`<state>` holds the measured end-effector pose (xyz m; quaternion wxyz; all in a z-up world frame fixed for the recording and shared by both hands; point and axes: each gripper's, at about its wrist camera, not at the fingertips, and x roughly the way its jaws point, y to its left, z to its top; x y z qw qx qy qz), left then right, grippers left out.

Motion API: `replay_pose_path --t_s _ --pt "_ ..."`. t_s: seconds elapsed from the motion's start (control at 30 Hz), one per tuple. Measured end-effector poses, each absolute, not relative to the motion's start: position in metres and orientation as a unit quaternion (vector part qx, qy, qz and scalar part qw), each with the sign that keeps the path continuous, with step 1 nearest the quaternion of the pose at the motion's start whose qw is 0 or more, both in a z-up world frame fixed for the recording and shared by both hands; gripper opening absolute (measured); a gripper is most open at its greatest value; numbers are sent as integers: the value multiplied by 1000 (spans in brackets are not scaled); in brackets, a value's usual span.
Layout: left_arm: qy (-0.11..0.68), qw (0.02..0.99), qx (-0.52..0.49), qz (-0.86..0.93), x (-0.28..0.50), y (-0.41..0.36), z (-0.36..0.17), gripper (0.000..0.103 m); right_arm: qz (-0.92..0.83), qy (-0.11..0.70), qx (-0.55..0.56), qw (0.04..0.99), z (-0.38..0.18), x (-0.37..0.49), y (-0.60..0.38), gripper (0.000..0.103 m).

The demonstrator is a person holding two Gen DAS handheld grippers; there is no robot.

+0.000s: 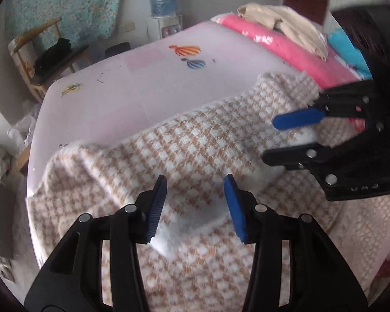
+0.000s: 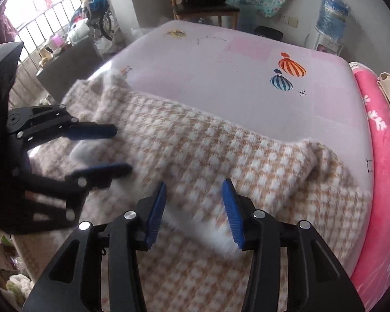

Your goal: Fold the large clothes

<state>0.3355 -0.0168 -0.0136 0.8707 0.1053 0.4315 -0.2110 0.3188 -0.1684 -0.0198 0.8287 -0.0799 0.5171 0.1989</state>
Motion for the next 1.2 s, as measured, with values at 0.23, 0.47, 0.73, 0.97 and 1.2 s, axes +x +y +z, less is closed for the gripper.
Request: replay_pose_path --t_s 0.23,0.47,0.73,0.97,1.2 --pt "464 869 45 -166 333 8 -24 50 144 535 -55 830 -31 312 -179 45" --pt "425 893 49 -140 260 36 21 62 170 518 -41 837 18 233 -163 70" --pt "381 914 -45 -128 152 115 15 67 195 518 -49 831 28 128 -132 76" --pt "372 906 -140 -149 120 159 -23 64 159 535 -16 830 5 113 -151 76" --pt "394 887 -173 -167 148 161 -40 44 137 558 46 817 -23 126 -176 76"
